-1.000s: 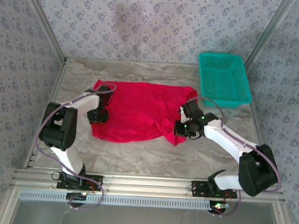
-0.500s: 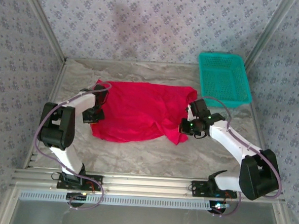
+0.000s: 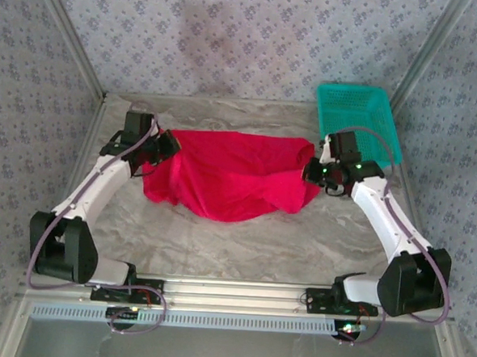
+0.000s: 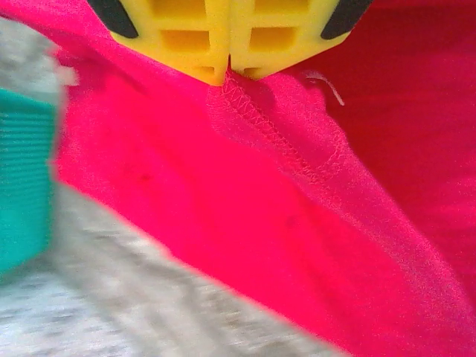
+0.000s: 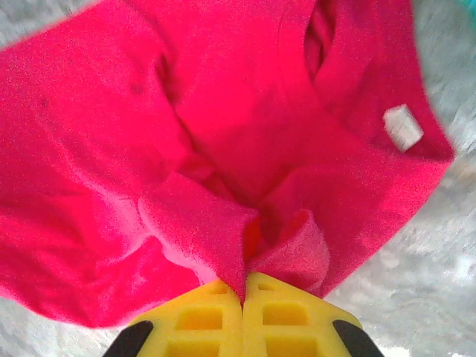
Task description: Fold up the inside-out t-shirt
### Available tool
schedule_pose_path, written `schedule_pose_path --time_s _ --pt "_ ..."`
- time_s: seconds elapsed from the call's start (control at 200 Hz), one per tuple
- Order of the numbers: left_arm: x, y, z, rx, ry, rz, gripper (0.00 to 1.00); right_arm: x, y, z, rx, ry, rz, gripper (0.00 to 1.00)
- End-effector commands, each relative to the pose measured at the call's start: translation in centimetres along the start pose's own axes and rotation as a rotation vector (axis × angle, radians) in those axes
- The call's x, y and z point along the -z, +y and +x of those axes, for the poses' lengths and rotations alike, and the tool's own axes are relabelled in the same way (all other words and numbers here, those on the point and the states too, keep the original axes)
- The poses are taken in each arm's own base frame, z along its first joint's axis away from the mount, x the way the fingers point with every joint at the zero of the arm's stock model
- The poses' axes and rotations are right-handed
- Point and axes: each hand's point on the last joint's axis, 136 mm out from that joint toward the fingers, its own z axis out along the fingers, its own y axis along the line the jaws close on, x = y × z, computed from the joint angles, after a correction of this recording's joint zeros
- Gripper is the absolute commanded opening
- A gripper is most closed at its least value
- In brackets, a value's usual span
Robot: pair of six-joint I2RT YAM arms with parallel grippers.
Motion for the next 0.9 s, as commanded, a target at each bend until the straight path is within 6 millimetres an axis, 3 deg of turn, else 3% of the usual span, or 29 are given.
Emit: schedule_pose_path --time_s 0.0,0.08,0.195,0.37,0.51,0.71,0.895 --pt "-2.6 -3.0 1.3 0.083 0.143 0.285 0.0 1.8 -0.2 -0.9 0.013 -0.015 0.018 0.0" --pt "-4.4 -1.3 2.3 0.14 0.197 0.317 0.0 2.0 -0.2 -1.3 0.011 -0.026 0.017 0.0" --pt "-6.0 3.3 2.9 0.227 0.228 0.274 0.0 2.0 -1.3 -1.4 0.0 -0.021 0.058 0.0" --pt "-5.2 10.2 2.1 0.243 0.178 0.059 0.0 2.5 -3.4 -1.5 -0.028 -0.022 0.124 0.0" --pt "-3.9 13.5 1.8 0.238 0.152 -0.089 0.05 2.5 -3.8 -1.5 -0.042 -0.023 0.121 0.0" --pt "-2.0 14.7 1.8 0.111 0.134 -0.321 0.35 2.3 -3.5 -1.7 -0.047 -0.032 0.1 0.0" --pt "-1.1 13.1 2.4 -0.067 0.152 -0.503 0.41 1.9 -3.4 -2.0 -0.053 -0.039 0.097 0.0"
